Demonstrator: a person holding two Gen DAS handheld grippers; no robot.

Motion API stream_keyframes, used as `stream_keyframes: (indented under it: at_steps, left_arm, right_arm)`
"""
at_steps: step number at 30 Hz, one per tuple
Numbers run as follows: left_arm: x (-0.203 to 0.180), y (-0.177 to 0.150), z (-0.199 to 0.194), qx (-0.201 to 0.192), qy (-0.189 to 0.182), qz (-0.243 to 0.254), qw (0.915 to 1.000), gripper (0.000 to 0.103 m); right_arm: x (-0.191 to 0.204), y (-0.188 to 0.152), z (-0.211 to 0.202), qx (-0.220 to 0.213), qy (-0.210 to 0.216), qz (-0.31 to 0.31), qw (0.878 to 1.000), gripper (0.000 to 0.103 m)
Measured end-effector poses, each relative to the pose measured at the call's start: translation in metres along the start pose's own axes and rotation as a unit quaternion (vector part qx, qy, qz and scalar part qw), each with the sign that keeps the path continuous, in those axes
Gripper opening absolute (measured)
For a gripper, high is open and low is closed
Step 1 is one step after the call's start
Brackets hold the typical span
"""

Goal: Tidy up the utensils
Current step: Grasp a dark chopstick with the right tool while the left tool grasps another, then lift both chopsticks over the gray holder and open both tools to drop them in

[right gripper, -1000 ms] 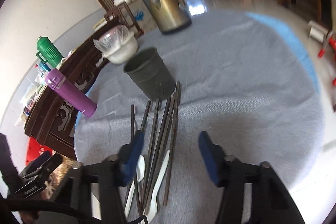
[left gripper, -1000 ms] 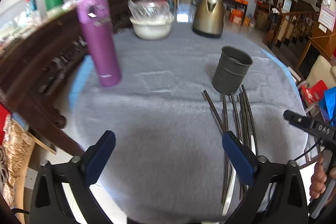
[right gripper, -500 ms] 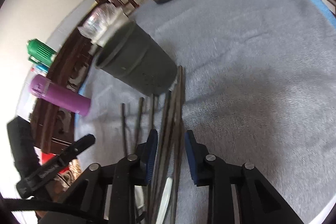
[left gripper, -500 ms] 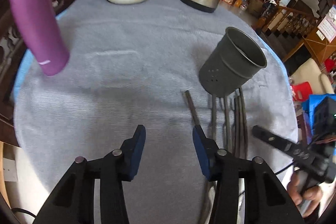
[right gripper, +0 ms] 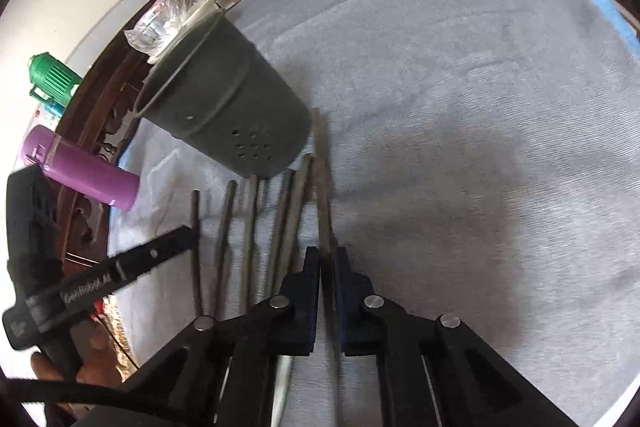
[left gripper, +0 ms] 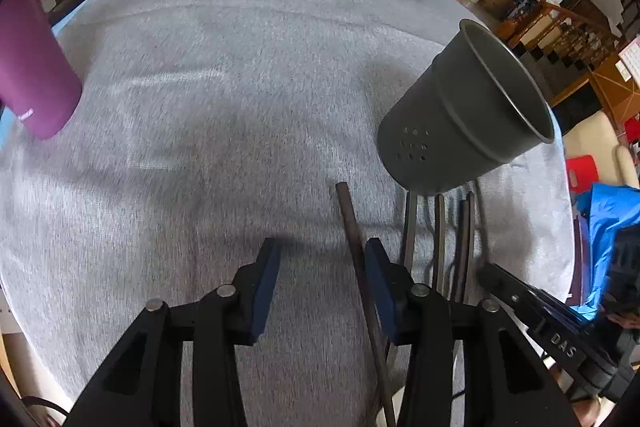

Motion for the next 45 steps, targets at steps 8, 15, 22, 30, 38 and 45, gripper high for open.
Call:
stream_keyframes:
  at_steps: [8,15,22,30,38,45]
  left_arm:
    - [-0.013,0.009,0.015,0.012,0.034,0.031,0.9989,0.046]
    - [-0.016,0.014,0.014,0.010,0.032,0.034,0.9989,0.010]
    - [0.005,0.025,-0.009,-0.017,0.004,0.012,0.9998,0.007]
    - [0.005,0.057,-0.095,-0.106,-0.003,0.024,0.9940,0.007]
    - [-0.019,0.106,-0.207,-0.243,-0.019,0.052,0.9685,0.007]
    - [-0.045,0.130,-0.256,-0.303,-0.031,0.079,0.9491,0.006]
  right_arm:
    - [-0.005,0.002,-0.003,0.003,-0.038,-0.010,0.999,0.010]
    - [0.006,0.013,0.002,-0.009,-0.052,-0.037,0.998,0.006]
    - [0.002,0.023,-0.041,-0.064,-0.003,-0.027,0.998,0.006]
    - [0.014,0.055,-0.110,-0.140,0.143,0.028,0.979,0.006]
    - [0.060,0.092,-0.170,-0.265,0.216,0.024,0.939,0.006]
    - [0.106,0.115,-0.189,-0.362,0.201,-0.013,0.910,0.006]
Point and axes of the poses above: each gripper's, at about its wrist camera, not at the fingertips, and z roughly the way its jaws point, x to its left, y to its top, the point moved 7 cm from there along z, roughly the way its jaws point, and after that the axes turned 11 degrees about z, right-handed, at the moved point
